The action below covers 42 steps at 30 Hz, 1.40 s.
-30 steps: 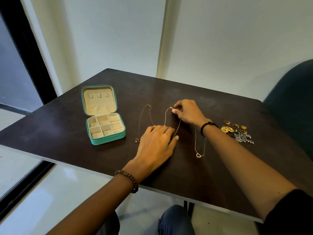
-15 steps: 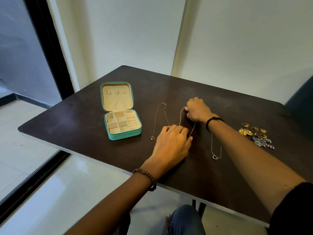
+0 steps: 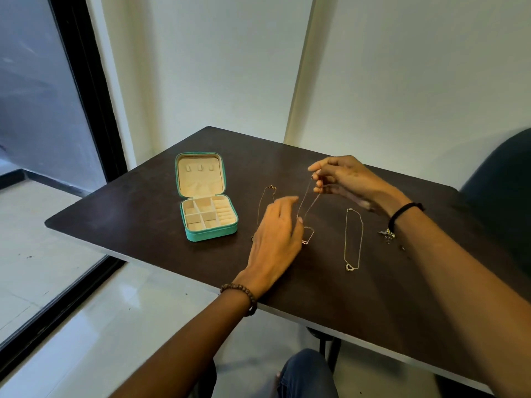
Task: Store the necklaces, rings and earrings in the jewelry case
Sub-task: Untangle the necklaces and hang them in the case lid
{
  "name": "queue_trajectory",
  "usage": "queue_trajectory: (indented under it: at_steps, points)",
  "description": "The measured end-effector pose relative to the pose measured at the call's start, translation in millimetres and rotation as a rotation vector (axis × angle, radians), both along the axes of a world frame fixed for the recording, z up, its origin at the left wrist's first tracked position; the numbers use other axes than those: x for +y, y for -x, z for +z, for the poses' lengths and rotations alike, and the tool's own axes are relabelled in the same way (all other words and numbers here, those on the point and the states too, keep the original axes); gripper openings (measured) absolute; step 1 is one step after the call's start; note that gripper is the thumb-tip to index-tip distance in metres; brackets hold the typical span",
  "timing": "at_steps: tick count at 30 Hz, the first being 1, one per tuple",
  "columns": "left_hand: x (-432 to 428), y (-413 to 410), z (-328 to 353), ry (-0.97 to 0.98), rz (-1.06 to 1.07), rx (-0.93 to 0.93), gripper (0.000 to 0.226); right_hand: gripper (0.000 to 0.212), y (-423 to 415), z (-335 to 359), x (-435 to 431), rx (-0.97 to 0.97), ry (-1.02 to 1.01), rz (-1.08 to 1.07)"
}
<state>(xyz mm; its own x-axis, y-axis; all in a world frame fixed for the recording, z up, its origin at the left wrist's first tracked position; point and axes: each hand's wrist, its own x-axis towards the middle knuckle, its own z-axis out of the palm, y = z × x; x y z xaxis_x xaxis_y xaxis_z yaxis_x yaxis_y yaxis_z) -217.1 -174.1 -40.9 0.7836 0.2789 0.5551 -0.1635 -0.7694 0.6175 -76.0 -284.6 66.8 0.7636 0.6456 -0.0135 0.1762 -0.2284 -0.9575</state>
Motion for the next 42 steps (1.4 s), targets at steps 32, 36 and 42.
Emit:
queue_trajectory:
  at_steps: [32,36,42]
  points:
    - [-17.5,20.6,13.6,0.919,-0.255,0.294,0.026,0.015,-5.4,30.5,-33.6,-0.625,0.124,-0.271]
    - [-16.0,23.3,11.9,0.681,-0.264,0.282,0.019,0.016,-13.1,12.3,-28.6,-0.641,0.138,-0.332]
    - [-7.7,22.9,11.1,0.252,-0.256,0.367,0.024,0.011,-29.7,-22.5,-16.6,-0.694,0.252,-0.365]
